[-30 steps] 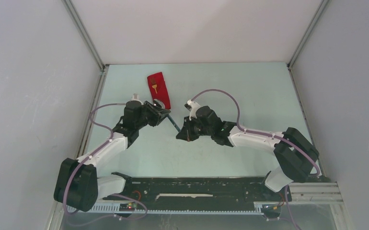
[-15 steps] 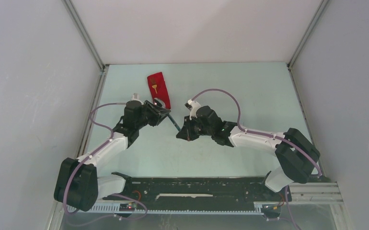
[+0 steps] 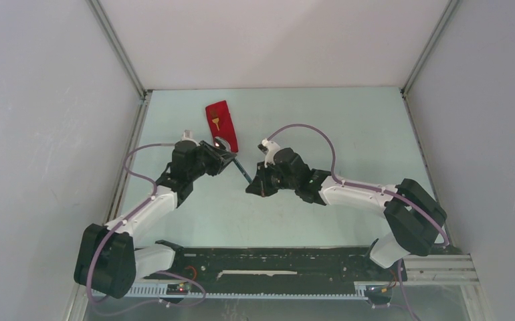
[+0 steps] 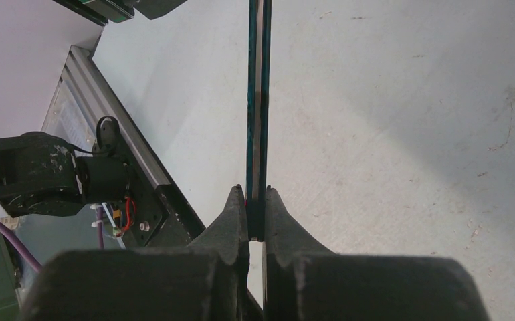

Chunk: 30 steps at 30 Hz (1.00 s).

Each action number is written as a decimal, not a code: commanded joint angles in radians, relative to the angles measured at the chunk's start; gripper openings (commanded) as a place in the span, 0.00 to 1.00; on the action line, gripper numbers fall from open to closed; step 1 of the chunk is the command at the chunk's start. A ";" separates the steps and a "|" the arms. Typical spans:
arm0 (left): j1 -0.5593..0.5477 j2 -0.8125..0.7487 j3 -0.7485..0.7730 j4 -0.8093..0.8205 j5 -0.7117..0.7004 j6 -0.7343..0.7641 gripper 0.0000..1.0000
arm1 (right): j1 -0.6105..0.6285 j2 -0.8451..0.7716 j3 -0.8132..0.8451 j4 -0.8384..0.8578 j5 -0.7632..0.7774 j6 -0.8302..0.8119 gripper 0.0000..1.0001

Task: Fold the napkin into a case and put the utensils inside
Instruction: Pass from the right arm to the left, then insert the spoon into the folded napkin.

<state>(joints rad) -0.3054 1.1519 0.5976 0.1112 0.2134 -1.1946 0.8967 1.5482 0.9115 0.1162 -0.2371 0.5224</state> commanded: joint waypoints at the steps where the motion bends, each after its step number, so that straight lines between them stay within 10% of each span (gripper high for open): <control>1: -0.005 0.005 0.049 0.023 -0.010 0.030 0.24 | 0.010 -0.046 0.010 0.064 0.007 -0.020 0.00; 8: -0.005 0.012 0.075 0.019 -0.031 0.073 0.00 | 0.011 -0.033 0.026 0.040 0.009 -0.036 0.00; 13: 0.003 0.080 0.257 -0.099 -0.187 0.322 0.00 | -0.055 -0.057 0.049 -0.109 0.056 -0.041 0.54; 30: 0.150 0.875 1.168 -0.297 -0.460 0.835 0.00 | -0.240 -0.230 -0.197 -0.176 -0.027 -0.054 0.52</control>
<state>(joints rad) -0.1921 1.9015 1.5852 -0.1604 -0.1951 -0.4561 0.6861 1.3643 0.7547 -0.0624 -0.2211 0.4801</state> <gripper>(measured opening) 0.035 0.522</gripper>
